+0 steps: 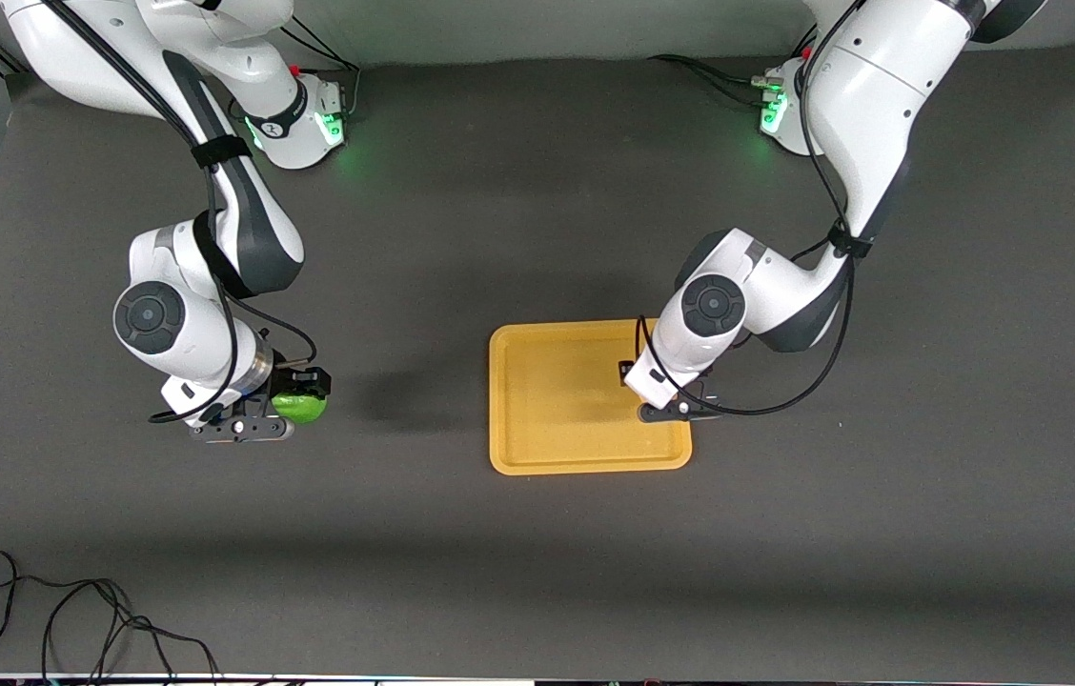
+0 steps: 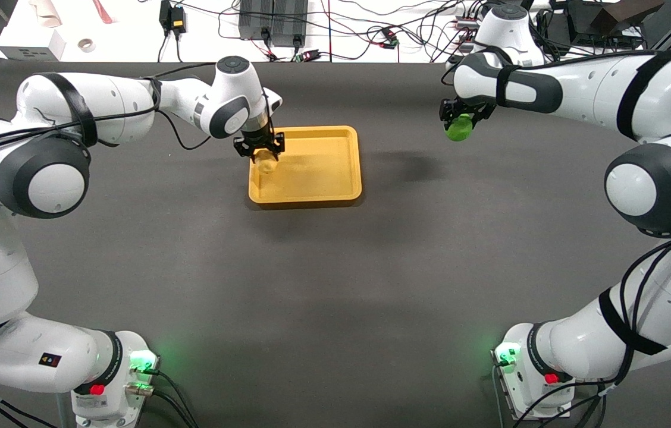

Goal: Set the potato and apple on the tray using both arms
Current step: 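Carry the potato onto the tray with the left gripper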

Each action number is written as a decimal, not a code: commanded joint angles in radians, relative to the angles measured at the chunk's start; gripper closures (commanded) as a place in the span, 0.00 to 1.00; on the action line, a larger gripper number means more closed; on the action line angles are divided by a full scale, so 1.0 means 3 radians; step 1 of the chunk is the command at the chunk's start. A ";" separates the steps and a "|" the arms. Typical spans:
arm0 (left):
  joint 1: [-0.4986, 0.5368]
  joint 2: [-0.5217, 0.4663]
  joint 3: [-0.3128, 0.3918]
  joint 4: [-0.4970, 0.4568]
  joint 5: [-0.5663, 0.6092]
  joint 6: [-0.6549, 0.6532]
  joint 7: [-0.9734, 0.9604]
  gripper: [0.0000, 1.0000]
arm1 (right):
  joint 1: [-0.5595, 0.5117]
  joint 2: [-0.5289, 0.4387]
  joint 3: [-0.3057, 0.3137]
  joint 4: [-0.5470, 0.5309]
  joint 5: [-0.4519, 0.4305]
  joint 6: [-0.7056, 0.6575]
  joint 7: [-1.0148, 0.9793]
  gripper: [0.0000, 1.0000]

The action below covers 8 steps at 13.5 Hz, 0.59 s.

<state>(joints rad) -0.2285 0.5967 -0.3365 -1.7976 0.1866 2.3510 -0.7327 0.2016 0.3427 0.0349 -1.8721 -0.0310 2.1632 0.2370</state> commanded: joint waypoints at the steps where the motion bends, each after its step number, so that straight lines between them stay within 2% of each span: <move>1: -0.0021 0.0020 0.0032 -0.0011 0.0119 0.0073 -0.0144 1.00 | 0.0120 -0.0063 0.0007 0.0089 -0.0035 -0.0108 0.0079 0.72; 5: -0.0036 0.0066 0.0027 -0.0011 0.0119 0.0099 -0.0211 1.00 | 0.0324 0.0044 0.0007 0.0497 0.0440 -0.0318 0.0094 0.72; 8: -0.0051 0.0143 0.0027 -0.0011 0.0114 0.0211 -0.0221 1.00 | 0.0554 0.0329 0.0017 0.0961 0.0456 -0.0323 0.0431 0.72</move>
<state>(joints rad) -0.2331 0.6215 -0.3320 -1.7985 0.2011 2.3777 -0.7640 0.3259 0.3599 0.0446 -1.7092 0.0911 2.0959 0.2952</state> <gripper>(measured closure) 0.326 0.260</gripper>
